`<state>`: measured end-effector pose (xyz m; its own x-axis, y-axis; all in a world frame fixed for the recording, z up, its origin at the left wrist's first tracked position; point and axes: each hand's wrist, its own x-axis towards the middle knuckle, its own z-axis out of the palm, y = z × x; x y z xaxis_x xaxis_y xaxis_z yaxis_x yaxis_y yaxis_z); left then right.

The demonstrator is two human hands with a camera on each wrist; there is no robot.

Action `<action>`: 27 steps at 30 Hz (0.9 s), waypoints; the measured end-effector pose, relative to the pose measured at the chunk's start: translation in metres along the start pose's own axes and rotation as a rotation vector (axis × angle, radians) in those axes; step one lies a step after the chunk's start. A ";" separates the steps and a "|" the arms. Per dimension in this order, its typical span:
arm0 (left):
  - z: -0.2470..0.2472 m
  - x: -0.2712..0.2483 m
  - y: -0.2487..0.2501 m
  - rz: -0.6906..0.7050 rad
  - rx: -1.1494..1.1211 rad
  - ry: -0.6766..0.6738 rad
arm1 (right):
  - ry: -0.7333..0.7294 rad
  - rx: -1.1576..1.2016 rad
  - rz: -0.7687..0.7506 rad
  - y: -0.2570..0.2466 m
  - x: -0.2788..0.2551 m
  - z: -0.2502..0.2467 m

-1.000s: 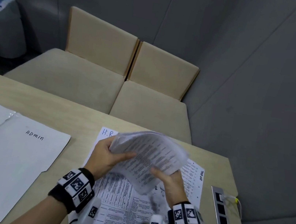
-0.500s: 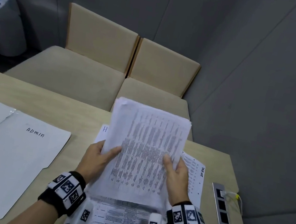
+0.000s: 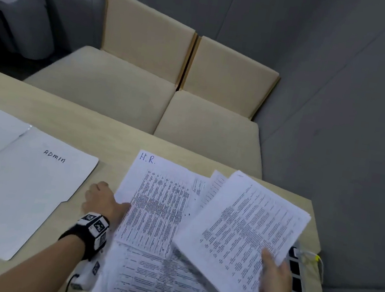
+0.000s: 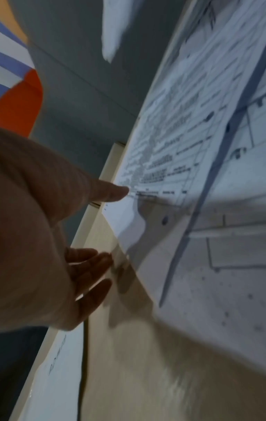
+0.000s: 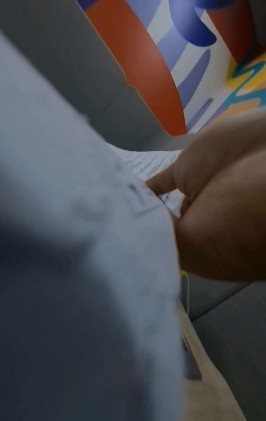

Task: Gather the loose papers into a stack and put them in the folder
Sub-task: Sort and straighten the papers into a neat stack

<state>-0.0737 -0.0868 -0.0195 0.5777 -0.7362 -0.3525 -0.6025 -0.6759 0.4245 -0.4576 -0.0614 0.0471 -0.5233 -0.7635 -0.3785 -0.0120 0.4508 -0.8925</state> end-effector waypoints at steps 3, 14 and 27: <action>0.004 0.007 0.008 0.015 0.030 -0.073 | -0.180 0.035 0.096 -0.005 0.008 0.010; 0.021 -0.006 0.043 0.070 -0.371 -0.248 | -0.600 -0.086 0.261 0.034 0.013 0.133; -0.006 0.014 0.013 0.030 -0.495 -0.242 | 0.203 -0.778 0.446 0.023 0.147 0.010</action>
<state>-0.0700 -0.1055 -0.0145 0.3854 -0.7812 -0.4911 -0.2517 -0.6010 0.7585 -0.5267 -0.1675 -0.0319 -0.7561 -0.3811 -0.5320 -0.3045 0.9245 -0.2294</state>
